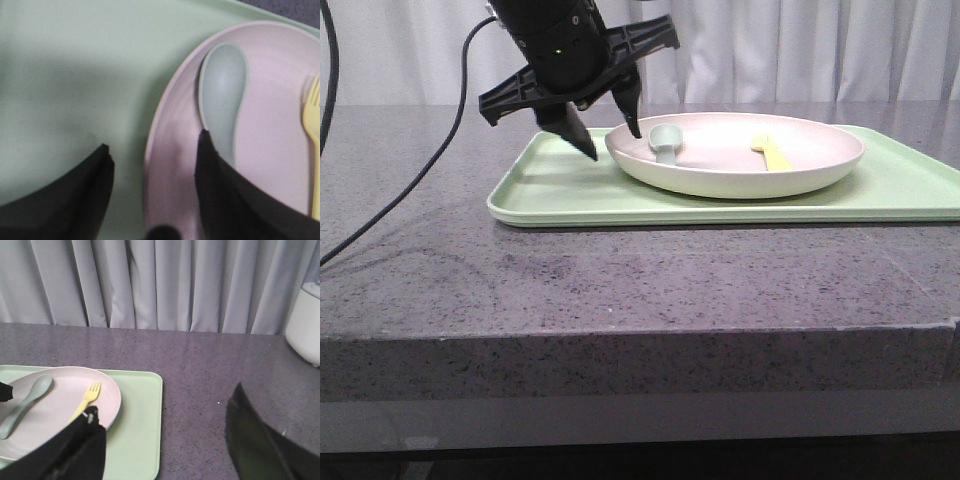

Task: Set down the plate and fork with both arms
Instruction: 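Lower the plate onto the tray, open the left gripper and withdraw, then move the right gripper above the yellow fork on the plate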

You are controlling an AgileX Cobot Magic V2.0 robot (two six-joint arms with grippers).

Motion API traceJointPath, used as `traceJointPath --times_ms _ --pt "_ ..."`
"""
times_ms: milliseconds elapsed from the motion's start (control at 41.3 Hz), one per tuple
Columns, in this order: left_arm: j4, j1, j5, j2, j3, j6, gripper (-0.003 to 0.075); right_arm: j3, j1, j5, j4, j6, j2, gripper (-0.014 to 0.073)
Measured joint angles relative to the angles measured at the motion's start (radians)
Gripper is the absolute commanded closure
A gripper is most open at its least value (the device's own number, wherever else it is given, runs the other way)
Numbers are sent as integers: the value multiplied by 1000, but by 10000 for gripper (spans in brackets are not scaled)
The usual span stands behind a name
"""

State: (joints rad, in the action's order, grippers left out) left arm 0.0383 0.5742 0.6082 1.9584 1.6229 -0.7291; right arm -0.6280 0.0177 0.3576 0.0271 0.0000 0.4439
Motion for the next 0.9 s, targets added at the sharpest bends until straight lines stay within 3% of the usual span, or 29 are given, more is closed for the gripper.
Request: traceJointPath --times_ms 169,290,605,823,895 --pt "0 0 61 -44 0 129 235 0 0 0 0 0 0 74" --pt "0 0 116 -140 0 309 235 0 0 0 0 0 0 74" --pt "-15 -13 409 -425 -28 718 235 -34 0 137 24 0 7 74" --pt "-328 -172 429 -626 -235 1060 235 -170 27 372 60 0 89 74" --pt "-374 -231 426 -697 -306 1114 235 -224 56 461 68 0 134 74"
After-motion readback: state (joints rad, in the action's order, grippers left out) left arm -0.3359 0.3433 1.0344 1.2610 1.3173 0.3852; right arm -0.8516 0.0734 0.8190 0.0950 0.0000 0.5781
